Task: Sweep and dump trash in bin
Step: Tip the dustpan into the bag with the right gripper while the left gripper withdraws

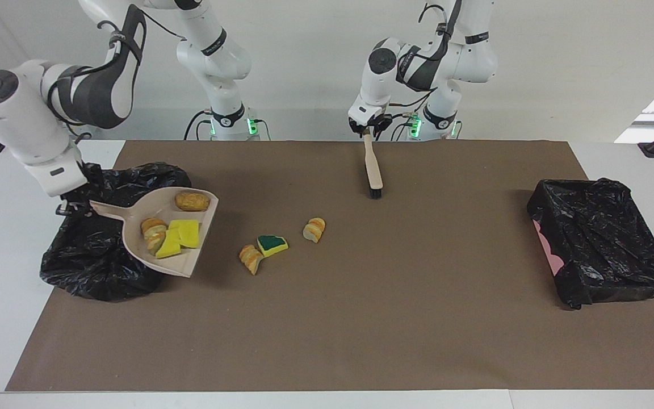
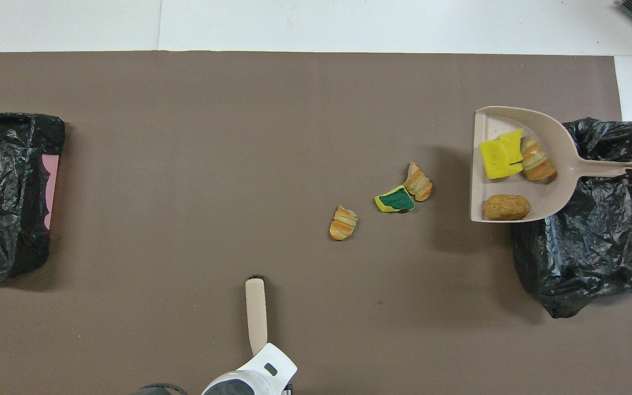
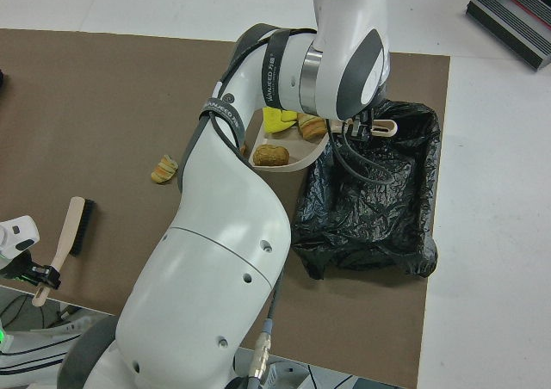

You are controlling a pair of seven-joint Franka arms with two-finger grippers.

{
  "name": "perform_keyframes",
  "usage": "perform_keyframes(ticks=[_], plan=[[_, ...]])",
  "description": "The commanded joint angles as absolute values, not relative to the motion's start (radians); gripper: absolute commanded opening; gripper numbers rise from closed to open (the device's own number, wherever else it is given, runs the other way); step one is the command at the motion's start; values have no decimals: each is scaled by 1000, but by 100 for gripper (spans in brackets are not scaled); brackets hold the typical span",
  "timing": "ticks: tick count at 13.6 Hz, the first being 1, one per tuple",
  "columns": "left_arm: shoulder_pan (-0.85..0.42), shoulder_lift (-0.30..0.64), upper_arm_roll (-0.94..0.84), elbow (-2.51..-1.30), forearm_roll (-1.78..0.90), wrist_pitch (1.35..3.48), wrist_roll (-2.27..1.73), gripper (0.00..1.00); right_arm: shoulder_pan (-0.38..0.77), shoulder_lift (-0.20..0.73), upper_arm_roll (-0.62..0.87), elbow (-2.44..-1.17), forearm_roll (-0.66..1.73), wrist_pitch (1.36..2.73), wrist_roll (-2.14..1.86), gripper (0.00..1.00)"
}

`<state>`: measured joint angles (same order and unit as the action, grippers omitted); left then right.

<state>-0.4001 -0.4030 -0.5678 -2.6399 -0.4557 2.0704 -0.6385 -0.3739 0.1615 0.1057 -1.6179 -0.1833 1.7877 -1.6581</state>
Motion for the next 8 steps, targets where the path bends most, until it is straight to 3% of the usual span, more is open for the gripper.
perform_keyframes(ticks=[1, 4, 8], plan=[[-346, -330, -561, -2570, -457, 2074, -531, 100, -423, 100, 114, -1634, -271, 1760, -1701, 0], [-253, -261, -528, -2429, -341, 2071, -460, 100, -477, 86, 115, -1643, -406, 1769, -1698, 0], [-307, -181, -232, -2200, -108, 1964, -326, 100, -479, 54, 117, -1699, -637, 1789, -1641, 0]])
